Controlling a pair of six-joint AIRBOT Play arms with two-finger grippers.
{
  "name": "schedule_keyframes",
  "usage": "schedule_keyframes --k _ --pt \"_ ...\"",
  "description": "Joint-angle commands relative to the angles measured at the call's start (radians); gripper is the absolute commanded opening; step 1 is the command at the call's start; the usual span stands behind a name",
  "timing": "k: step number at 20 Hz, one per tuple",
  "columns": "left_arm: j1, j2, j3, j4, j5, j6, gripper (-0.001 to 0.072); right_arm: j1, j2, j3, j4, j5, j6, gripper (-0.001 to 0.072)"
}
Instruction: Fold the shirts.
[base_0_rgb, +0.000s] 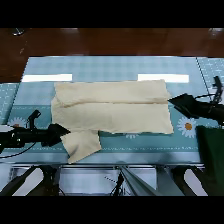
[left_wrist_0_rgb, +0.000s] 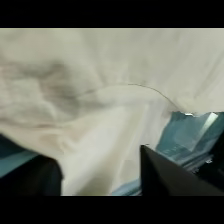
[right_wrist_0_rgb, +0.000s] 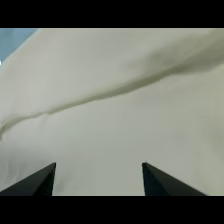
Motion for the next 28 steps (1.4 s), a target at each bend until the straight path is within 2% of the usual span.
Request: schedule_keyframes --k 1,2,3,8,13,18,21,23,27,28 --pt "-0.022 0.000 -0.010 -0.039 0.016 0.025 0.0192 -0.200 0.000 0.032 -0.264 0.073 0.071 0.0623" --pt "-0.036 0.000 -0.010 -0.040 0.018 0.037 0.0035 -0.241 0.000 0.013 -0.372 0.117 0.159 0.0623" --pt "-0.048 0.000 -0.010 -0.041 0.020 0.047 0.0032 -0.256 0.000 -0.026 -0.415 0.161 0.219 0.0623" --pt "-0.057 0.000 -0.010 -0.062 0.033 0.061 0.0032 -0.131 0.000 -0.190 -0.415 0.174 0.184 0.0623" --pt "-0.057 0.000 -0.010 -0.077 0.056 0.061 0.0032 -0.060 -0.004 -0.195 -0.404 0.129 0.182 0.0623" --pt "-0.060 0.000 -0.010 -0.077 0.060 0.061 0.0032 -0.060 -0.124 -0.195 -0.254 0.042 0.133 0.0623" --pt "-0.060 0.000 -0.010 -0.081 0.060 0.061 0.0032 -0.060 -0.217 -0.192 -0.143 0.023 0.045 0.0623" --pt "-0.060 0.000 -0.010 -0.100 0.060 0.061 0.0032 -0.060 -0.273 -0.164 -0.138 0.014 0.041 0.0621" --pt "-0.060 0.000 -0.010 -0.110 0.060 0.061 0.0032 -0.060 -0.349 -0.112 -0.132 0.023 0.037 0.0461" --pt "-0.060 0.000 -0.010 -0.115 0.061 0.061 0.0032 -0.060 -0.360 -0.106 -0.122 0.041 0.017 0.0384"
